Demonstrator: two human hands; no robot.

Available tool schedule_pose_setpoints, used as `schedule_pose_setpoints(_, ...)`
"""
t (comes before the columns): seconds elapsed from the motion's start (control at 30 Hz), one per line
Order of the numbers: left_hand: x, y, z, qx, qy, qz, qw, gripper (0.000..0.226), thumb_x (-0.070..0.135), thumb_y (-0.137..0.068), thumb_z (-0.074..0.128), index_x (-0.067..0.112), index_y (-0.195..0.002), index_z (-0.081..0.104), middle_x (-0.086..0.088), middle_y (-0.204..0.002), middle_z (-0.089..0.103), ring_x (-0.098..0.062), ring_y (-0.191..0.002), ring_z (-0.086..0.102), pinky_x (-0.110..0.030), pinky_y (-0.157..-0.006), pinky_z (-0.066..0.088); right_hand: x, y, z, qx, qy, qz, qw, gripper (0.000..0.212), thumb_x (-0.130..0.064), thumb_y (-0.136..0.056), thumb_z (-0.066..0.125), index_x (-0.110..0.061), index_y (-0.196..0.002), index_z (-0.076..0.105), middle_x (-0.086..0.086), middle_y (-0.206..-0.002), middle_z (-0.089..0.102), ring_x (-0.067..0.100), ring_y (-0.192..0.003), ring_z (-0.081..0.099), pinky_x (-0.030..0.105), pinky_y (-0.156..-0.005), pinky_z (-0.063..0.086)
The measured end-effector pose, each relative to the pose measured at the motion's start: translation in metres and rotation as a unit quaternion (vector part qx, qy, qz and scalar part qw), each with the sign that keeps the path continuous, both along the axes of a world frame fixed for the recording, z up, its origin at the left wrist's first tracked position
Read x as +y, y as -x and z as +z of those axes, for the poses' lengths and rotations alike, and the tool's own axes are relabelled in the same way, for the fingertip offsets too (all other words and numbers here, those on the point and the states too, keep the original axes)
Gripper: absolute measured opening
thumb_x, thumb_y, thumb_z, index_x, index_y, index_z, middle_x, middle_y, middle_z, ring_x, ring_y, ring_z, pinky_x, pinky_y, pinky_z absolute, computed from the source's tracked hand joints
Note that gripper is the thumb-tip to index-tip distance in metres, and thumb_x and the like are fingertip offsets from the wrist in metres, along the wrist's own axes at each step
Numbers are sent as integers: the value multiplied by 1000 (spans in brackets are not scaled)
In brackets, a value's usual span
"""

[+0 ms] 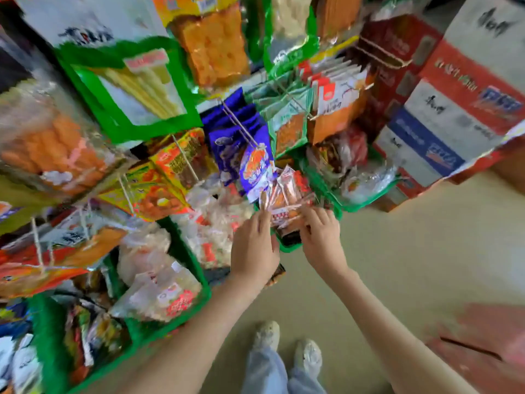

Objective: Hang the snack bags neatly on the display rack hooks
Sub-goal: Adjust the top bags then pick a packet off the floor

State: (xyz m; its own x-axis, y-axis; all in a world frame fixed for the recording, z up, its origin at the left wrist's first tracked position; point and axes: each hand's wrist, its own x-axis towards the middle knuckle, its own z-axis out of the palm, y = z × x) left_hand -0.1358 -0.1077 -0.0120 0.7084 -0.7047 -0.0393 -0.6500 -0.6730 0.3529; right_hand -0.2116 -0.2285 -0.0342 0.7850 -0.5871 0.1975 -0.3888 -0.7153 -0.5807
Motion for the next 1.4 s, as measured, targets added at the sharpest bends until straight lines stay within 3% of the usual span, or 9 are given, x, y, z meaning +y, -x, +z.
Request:
schedule_pose_setpoints(0.17, -5, 34, -213, 105, -129, -6, 986, 48, 22, -81, 64, 8, -126, 56, -10, -130, 56, -29, -111, 59, -36, -88, 49, -4, 80, -214, 175, -102, -54, 978, 35, -22, -79, 39, -14, -104, 62, 6, -95, 64, 34, -81, 57, 39, -73, 47)
schedule_pose_setpoints(0.3, 10, 41, -377, 170, -237, -5, 957, 53, 31, -95, 38, 16, -145, 26, -3, -152, 23, -21, -131, 36, -30, -104, 31, 6, 117, -374, 277, -154, -60, 947, 34, -12, -73, 57, -9, -106, 62, 12, -96, 65, 39, -85, 60, 44, -77, 49)
schedule_pose_setpoints(0.43, 22, 32, -520, 159, -283, -8, 946, 59, 34, -95, 38, 21, -148, 16, -6, -155, 12, -22, -134, 29, -31, -105, 28, 15, 100, -511, 345, -233, -34, 909, 50, -11, -85, 60, -8, -132, 45, 14, -124, 53, 38, -112, 47, 41, -97, 35)
schedule_pose_setpoints(0.57, 28, 17, -623, 175, -332, -4, 927, 65, 35, -93, 43, 28, -149, 10, -8, -157, 4, -27, -136, 26, -37, -107, 29, 22, 42, -626, 347, -319, 9, 882, 72, -23, -88, 60, -10, -145, 19, 14, -140, 39, 34, -125, 37, 37, -103, 28)
schedule_pose_setpoints(0.73, 34, 9, -697, 146, -326, -25, 934, 69, 33, -92, 47, 20, -149, 11, -12, -156, 10, -30, -136, 30, -37, -106, 33, 36, -29, -703, 251, -340, -77, 903, 92, -42, -75, 70, -10, -145, 19, 12, -136, 40, 33, -123, 39, 42, -99, 31)
schedule_pose_setpoints(0.9, 50, 14, -700, 144, -292, -65, 943, 68, 28, -91, 42, 8, -148, 12, -15, -152, 24, -28, -138, 31, -32, -110, 27, 53, -37, -701, 255, -426, -124, 859, 47, -33, -79, 65, -12, -117, 46, 12, -112, 61, 34, -103, 57, 38, -81, 46)
schedule_pose_setpoints(1.03, 45, 23, -630, 252, -318, -21, 914, 55, 27, -94, 44, 21, -145, 22, -10, -135, 49, -30, -114, 52, -35, -87, 43, 54, 8, -642, 294, -421, -120, 850, 29, -28, -81, 62, -11, -104, 58, 12, -98, 64, 32, -93, 58, 33, -69, 44)
schedule_pose_setpoints(1.3, 29, 50, -434, 229, -174, 25, 957, 43, 21, -97, 40, 12, -139, 37, -6, -145, 37, -21, -131, 38, -31, -104, 34, 43, 94, -427, 328, -455, -122, 819, 26, -24, -79, 68, -16, -103, 64, 5, -90, 67, 22, -84, 61, 28, -69, 46)
schedule_pose_setpoints(1.4, 31, 39, -354, 177, -140, 60, 972, 49, 26, -98, 39, 13, -145, 29, -7, -152, 25, -23, -136, 29, -35, -109, 29, 42, 94, -345, 303, -463, -102, 827, 20, -20, -76, 72, -13, -93, 66, 7, -82, 66, 23, -78, 60, 29, -66, 43)
